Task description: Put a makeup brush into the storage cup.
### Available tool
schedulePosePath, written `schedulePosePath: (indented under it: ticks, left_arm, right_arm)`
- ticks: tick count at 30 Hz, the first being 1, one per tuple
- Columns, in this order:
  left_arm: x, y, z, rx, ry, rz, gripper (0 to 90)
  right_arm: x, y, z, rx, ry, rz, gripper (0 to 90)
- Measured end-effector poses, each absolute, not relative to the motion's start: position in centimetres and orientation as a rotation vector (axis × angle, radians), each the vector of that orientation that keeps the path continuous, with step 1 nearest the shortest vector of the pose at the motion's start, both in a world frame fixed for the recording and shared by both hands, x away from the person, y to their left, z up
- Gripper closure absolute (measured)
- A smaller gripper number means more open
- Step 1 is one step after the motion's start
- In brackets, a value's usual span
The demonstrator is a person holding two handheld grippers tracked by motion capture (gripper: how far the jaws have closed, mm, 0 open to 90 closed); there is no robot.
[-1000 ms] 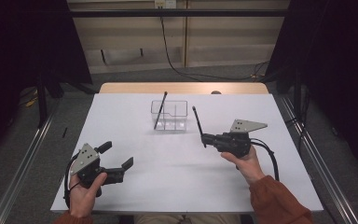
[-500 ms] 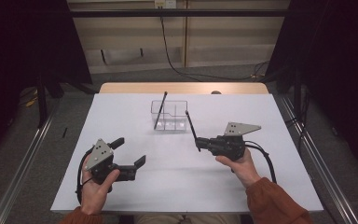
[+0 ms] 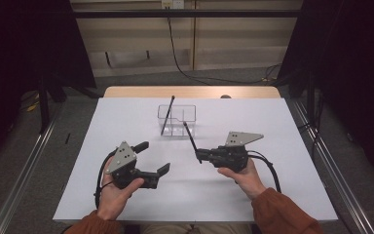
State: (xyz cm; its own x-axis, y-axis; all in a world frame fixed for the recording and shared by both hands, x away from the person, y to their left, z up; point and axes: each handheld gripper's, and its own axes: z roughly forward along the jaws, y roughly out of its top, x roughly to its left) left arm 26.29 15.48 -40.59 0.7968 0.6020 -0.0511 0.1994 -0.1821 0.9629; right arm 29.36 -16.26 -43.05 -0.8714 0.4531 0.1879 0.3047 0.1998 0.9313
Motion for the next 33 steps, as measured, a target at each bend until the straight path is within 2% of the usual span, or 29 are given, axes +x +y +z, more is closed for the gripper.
schedulePosePath:
  ticks: [22,28,33]
  left_arm:
    - [28.4,10.4,-39.1,1.711,0.597,0.365,4.2]
    - [28.8,9.7,-39.0,1.696,0.581,0.371,15.5]
    - [29.1,9.1,-38.9,1.694,0.578,0.344,21.1]
  right_arm:
    - [29.2,-15.5,-43.6,0.736,2.342,1.787,84.8]
    - [29.3,-15.5,-43.7,0.741,2.338,1.786,84.8]
    - [29.2,-15.4,-43.8,0.745,2.337,1.784,84.8]
